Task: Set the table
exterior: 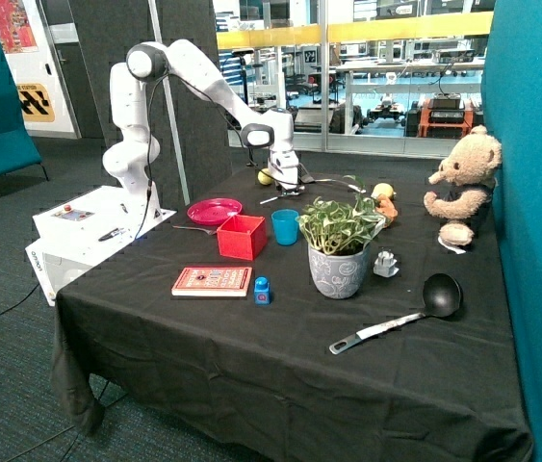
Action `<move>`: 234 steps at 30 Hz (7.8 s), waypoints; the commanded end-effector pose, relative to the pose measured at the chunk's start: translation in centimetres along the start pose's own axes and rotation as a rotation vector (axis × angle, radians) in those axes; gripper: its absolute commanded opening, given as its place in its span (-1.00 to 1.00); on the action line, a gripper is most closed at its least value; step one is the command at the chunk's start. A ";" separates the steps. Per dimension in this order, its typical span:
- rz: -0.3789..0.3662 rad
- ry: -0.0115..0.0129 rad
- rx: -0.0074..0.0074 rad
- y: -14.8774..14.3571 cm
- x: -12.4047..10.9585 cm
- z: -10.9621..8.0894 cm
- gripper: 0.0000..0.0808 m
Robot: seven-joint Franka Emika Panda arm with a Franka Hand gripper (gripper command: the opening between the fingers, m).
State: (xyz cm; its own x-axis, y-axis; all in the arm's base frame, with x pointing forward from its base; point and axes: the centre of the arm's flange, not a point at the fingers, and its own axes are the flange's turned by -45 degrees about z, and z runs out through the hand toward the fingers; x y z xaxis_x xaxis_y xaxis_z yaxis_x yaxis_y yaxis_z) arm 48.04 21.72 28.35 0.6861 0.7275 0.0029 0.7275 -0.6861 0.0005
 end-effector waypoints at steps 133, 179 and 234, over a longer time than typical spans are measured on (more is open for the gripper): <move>0.032 -0.0029 0.0004 1.5 1.7 -0.9 -1.00; 0.211 -0.0029 0.0002 6.7 -8.1 -10.6 -1.00; 0.561 -0.0030 -0.0003 12.4 -28.9 -13.3 -1.00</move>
State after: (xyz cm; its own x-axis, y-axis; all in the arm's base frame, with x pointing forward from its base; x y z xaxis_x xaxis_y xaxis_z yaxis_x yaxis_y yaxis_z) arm 39.12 -4.41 41.81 0.9516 0.3074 0.0007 0.3074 -0.9516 0.0004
